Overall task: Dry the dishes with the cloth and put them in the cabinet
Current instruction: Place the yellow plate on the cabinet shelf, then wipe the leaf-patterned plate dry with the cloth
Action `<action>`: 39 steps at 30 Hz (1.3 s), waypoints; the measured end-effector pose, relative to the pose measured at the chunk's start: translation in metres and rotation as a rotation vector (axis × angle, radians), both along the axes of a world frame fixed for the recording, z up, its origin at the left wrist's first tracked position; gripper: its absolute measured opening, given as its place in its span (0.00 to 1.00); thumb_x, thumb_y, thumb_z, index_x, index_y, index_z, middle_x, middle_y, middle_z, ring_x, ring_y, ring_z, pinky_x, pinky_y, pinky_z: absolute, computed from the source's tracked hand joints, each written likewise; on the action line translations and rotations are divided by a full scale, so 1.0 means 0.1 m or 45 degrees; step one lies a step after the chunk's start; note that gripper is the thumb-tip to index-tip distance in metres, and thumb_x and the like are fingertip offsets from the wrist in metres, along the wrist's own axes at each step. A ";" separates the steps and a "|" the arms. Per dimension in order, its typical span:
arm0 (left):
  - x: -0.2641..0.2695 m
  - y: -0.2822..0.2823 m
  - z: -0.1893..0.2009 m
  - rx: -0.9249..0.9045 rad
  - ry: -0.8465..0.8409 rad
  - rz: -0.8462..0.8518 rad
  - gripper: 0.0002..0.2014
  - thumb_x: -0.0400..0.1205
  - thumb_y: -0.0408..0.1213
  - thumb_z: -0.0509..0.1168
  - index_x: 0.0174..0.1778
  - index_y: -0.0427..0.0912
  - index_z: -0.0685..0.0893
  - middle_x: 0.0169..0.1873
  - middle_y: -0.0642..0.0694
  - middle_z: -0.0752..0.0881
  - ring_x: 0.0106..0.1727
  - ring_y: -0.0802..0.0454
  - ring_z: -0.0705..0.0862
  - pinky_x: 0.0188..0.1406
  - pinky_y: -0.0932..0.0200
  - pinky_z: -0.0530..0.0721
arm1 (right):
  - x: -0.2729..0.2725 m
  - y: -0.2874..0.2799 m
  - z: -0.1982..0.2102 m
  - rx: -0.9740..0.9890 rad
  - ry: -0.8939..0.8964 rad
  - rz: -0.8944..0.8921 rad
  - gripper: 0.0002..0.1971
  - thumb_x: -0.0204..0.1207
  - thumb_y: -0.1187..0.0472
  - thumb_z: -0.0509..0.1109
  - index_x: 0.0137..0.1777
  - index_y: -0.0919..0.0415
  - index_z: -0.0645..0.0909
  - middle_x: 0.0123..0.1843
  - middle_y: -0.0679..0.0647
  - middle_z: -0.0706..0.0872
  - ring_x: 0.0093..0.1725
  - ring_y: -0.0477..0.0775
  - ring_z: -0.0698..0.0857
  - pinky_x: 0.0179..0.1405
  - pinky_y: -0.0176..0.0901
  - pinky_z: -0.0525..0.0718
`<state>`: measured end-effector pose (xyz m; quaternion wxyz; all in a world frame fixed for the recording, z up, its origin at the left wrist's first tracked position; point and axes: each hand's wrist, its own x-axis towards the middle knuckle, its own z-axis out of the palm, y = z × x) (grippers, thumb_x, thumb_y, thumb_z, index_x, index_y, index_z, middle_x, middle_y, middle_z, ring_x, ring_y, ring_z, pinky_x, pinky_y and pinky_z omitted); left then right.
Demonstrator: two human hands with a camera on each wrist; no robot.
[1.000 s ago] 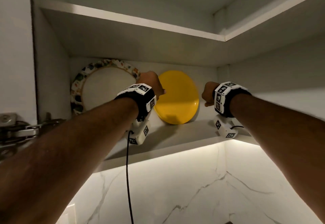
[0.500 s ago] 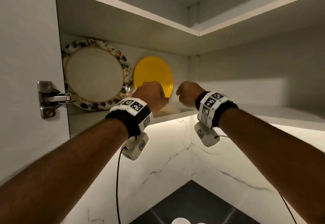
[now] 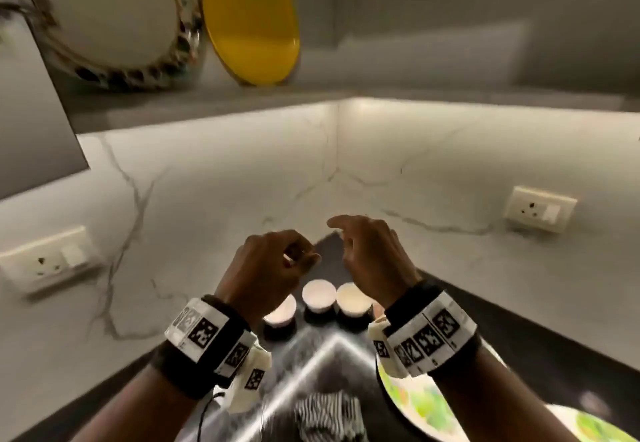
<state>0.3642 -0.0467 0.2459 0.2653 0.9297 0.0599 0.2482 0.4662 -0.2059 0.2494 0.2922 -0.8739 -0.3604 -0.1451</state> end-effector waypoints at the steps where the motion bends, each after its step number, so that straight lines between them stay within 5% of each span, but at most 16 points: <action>1: -0.07 -0.04 -0.17 -0.014 0.021 -0.014 0.07 0.80 0.52 0.75 0.49 0.56 0.90 0.38 0.63 0.91 0.36 0.70 0.88 0.37 0.71 0.81 | -0.08 -0.04 -0.19 -0.005 0.039 0.022 0.24 0.79 0.69 0.64 0.72 0.51 0.84 0.66 0.52 0.90 0.66 0.52 0.88 0.68 0.48 0.84; 12: -0.73 -0.54 -1.84 -0.299 0.323 -0.063 0.07 0.79 0.44 0.78 0.51 0.53 0.90 0.39 0.63 0.91 0.41 0.65 0.89 0.45 0.59 0.89 | -0.71 -0.69 -1.87 -0.096 0.561 0.149 0.20 0.79 0.68 0.64 0.66 0.53 0.88 0.63 0.48 0.91 0.64 0.47 0.87 0.68 0.34 0.78; 16: -0.91 -0.79 -2.30 -0.365 0.410 0.000 0.07 0.78 0.43 0.78 0.50 0.52 0.91 0.40 0.62 0.91 0.44 0.67 0.89 0.48 0.59 0.88 | -0.79 -0.91 -2.16 -0.107 0.676 0.165 0.18 0.83 0.63 0.63 0.67 0.49 0.87 0.64 0.47 0.90 0.65 0.47 0.87 0.70 0.47 0.83; 23: -1.01 -1.07 -2.71 -0.255 0.566 0.067 0.11 0.78 0.49 0.76 0.55 0.55 0.88 0.47 0.61 0.90 0.49 0.64 0.87 0.54 0.54 0.88 | -0.88 -1.10 -2.42 -0.077 0.788 0.260 0.18 0.83 0.65 0.64 0.67 0.52 0.87 0.64 0.50 0.90 0.65 0.49 0.87 0.70 0.48 0.83; 28: -0.80 -1.10 -2.84 -0.125 0.588 0.068 0.22 0.78 0.44 0.77 0.67 0.51 0.83 0.61 0.54 0.84 0.65 0.51 0.82 0.69 0.53 0.80 | -0.84 -1.23 -2.48 -0.057 0.827 0.252 0.17 0.83 0.63 0.66 0.70 0.55 0.86 0.67 0.50 0.89 0.68 0.48 0.85 0.73 0.45 0.81; 32: -0.44 -1.08 -2.91 0.025 0.688 0.073 0.38 0.77 0.42 0.78 0.83 0.44 0.69 0.82 0.42 0.68 0.83 0.39 0.64 0.84 0.47 0.63 | -0.82 -1.37 -2.54 -0.052 0.837 0.187 0.18 0.83 0.59 0.67 0.72 0.53 0.84 0.67 0.49 0.89 0.66 0.46 0.86 0.71 0.46 0.82; 35: -0.16 -1.02 -3.03 0.163 0.877 0.094 0.50 0.77 0.46 0.78 0.89 0.46 0.55 0.89 0.37 0.53 0.88 0.35 0.53 0.86 0.40 0.56 | -0.80 -1.51 -2.55 -0.023 0.868 0.147 0.19 0.84 0.58 0.68 0.75 0.54 0.82 0.68 0.50 0.88 0.64 0.44 0.87 0.69 0.43 0.83; 37: -0.05 -0.96 -3.15 0.197 1.045 0.093 0.50 0.77 0.48 0.78 0.89 0.48 0.54 0.88 0.38 0.54 0.89 0.36 0.54 0.85 0.38 0.59 | -0.81 -1.62 -2.54 -0.007 0.892 0.108 0.19 0.85 0.58 0.68 0.76 0.55 0.81 0.68 0.51 0.88 0.64 0.43 0.87 0.67 0.39 0.84; 39: -0.02 -0.89 -3.26 0.250 1.001 0.068 0.39 0.76 0.41 0.76 0.84 0.46 0.69 0.81 0.36 0.70 0.82 0.32 0.68 0.79 0.36 0.70 | -0.83 -1.73 -2.54 0.028 0.930 0.051 0.20 0.85 0.57 0.68 0.77 0.55 0.80 0.69 0.51 0.88 0.63 0.43 0.87 0.67 0.41 0.85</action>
